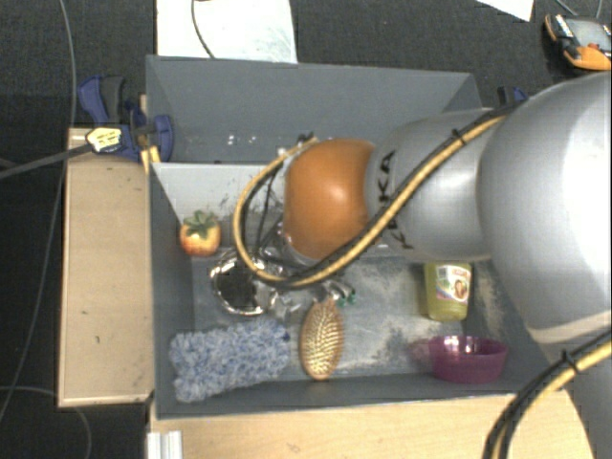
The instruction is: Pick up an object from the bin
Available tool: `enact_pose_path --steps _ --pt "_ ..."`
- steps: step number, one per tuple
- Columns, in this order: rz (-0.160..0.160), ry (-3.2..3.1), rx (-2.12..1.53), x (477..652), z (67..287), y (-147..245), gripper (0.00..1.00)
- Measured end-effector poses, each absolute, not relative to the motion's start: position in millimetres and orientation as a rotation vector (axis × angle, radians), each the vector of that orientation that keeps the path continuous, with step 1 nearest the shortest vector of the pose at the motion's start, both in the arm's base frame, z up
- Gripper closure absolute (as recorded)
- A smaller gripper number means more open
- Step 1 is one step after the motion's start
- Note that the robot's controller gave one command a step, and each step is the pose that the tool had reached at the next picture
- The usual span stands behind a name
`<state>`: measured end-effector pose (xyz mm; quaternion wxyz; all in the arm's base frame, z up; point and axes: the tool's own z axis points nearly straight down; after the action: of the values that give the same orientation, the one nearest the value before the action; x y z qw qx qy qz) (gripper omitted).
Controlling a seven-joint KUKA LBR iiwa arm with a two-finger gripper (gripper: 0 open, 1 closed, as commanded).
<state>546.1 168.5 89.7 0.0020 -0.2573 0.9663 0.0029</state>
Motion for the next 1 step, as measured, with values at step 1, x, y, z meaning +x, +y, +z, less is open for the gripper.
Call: enact_pose_path --steps 1 --pt "0.009 3.032 -0.806 546.1 89.7 168.5 1.00"
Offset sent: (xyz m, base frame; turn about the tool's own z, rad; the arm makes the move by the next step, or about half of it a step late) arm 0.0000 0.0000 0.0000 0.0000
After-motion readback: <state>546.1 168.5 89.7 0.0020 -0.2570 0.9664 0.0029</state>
